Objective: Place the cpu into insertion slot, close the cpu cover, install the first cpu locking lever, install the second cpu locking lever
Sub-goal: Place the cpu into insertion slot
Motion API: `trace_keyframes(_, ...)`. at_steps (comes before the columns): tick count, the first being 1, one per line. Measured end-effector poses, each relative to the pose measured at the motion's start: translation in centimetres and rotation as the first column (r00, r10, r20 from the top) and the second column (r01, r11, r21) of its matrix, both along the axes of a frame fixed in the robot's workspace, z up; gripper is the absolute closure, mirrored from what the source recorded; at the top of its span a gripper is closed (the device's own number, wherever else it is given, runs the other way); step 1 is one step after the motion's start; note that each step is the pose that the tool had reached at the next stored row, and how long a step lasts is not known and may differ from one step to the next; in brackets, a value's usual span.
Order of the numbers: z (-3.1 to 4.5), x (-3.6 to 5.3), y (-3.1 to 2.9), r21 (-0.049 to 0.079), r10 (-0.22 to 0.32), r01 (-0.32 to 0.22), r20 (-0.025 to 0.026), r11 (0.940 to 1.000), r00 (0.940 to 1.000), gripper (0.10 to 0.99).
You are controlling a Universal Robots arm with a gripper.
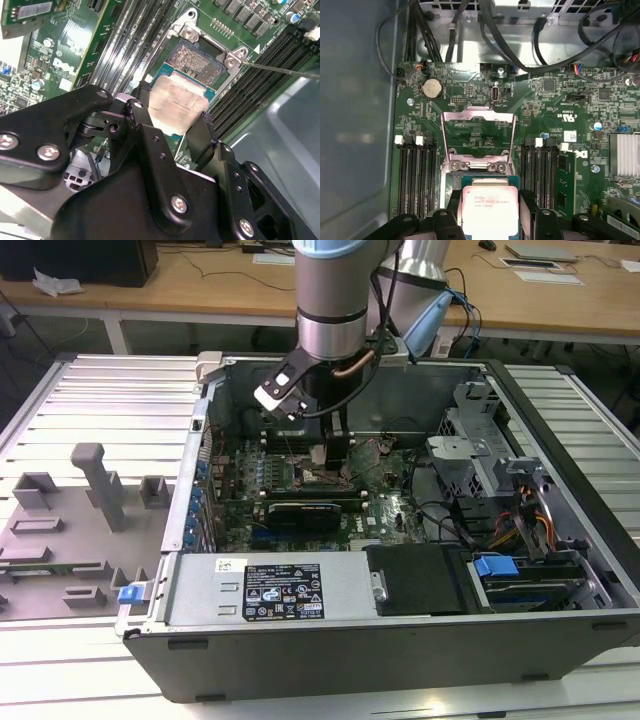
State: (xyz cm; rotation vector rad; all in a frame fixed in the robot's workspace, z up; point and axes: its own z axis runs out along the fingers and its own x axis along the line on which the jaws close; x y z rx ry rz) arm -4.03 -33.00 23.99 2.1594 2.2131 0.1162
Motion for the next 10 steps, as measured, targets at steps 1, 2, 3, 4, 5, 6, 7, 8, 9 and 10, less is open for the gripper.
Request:
trace_keyframes(1,-0.15,-0.07,0.02,0.0,0.001,-0.001,0.0,1.0,1.0,0.545)
trace_keyframes(2,-0.41,-0.15,0.03,0.0,0.001,-0.001,0.0,1.0,1.0,0.545)
trace_keyframes(3,-0.53,-0.18,0.04,0.0,0.001,-0.001,0.0,1.0,1.0,0.545)
trace_keyframes(4,-0.68,-0.22,0.06,0.0,0.001,-0.001,0.0,1.0,1.0,0.545)
trace_keyframes(5,-0.89,-0.25,0.1,0.0,0.001,-0.001,0.0001,1.0,1.0,0.545)
trace_keyframes(6,-0.98,-0.27,0.14,0.0,0.001,-0.001,0.0,1.0,1.0,0.545)
trace_keyframes(7,-1.05,-0.28,0.17,0.0,0.001,-0.001,0.0,1.0,1.0,0.545)
trace_keyframes(8,-1.14,-0.28,0.19,0.0,0.001,-0.001,0.0,1.0,1.0,0.545)
trace_keyframes(9,-1.21,-0.28,0.19,0.0,0.001,-0.001,0.0001,1.0,1.0,0.545)
trace_keyframes(10,-1.31,-0.3,0.2,0.0,0.0,0.0,-0.0001,1.0,1.0,0.545)
